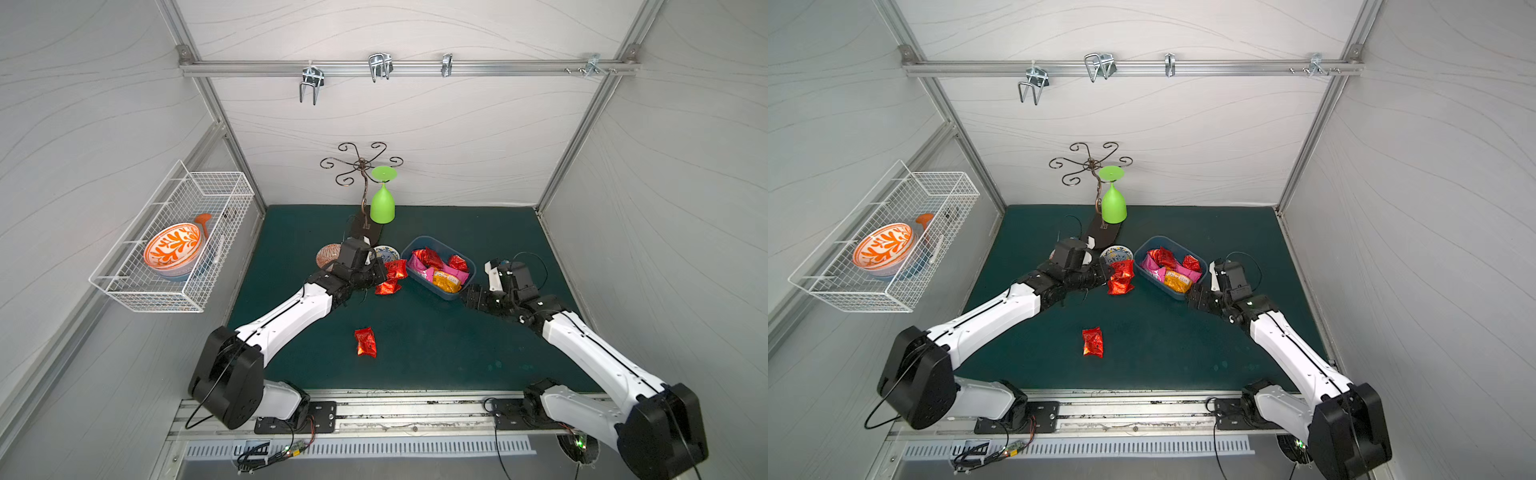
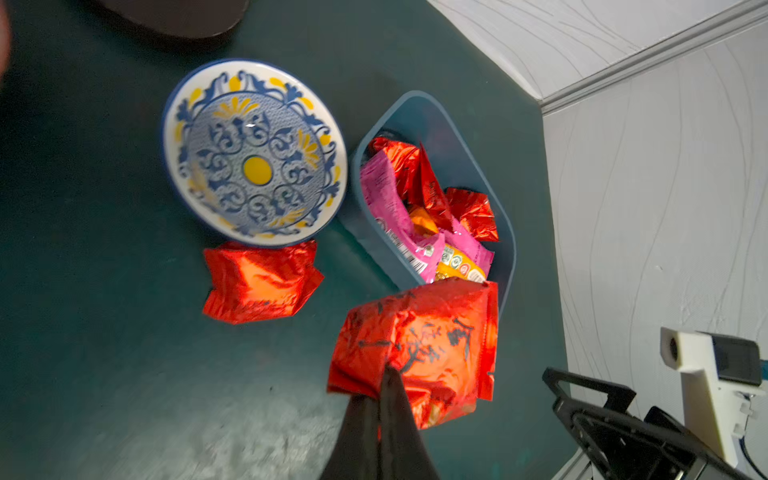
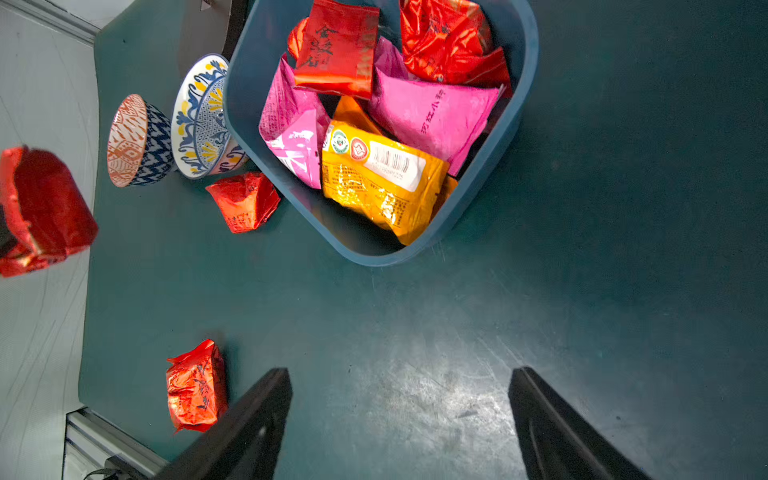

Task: Put the tea bags into the storage box
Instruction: Pick up the tea bag from the center of the board, then place the tea bag in the storage box.

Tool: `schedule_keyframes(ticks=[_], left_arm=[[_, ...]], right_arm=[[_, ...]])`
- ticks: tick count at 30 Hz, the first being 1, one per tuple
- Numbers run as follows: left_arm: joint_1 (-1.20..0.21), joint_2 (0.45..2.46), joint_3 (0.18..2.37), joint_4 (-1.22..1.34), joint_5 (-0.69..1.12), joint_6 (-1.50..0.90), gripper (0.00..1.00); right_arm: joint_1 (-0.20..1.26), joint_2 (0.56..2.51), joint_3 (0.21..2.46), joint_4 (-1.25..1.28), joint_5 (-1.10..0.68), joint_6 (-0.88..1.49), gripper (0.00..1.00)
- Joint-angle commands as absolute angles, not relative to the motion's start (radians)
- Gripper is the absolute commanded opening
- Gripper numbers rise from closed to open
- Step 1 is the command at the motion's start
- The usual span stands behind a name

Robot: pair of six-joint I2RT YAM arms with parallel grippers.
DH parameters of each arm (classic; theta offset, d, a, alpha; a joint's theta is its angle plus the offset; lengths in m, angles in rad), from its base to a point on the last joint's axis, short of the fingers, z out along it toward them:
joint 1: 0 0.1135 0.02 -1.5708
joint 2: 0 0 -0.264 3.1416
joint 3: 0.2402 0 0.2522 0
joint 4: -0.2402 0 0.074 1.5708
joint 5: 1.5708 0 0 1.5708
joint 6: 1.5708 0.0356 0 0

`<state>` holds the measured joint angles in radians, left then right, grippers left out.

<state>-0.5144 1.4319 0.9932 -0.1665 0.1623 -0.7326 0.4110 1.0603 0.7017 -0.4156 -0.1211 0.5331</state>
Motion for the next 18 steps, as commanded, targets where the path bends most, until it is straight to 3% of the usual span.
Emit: schedule_keyframes(ticks=[1,10,18], left_arm=[[-0.526,1.547,1.085,-0.122,0.179,-0.694,0.0],[-0.539,1.881,1.399,-0.133,0.177,-0.744,0.0],[-0.55,2.045,1.557,-0.162,0.223,-0.783,0.0]], right_arm=[[0.417,1.03,0.694,-0.445,-0.137,0.556,0.87],[0.417,1.008,0.707,-0.467,-0.123,0.555,0.87],[0.417,1.005,0.697,-0.469,-0.117,0.555,0.87]])
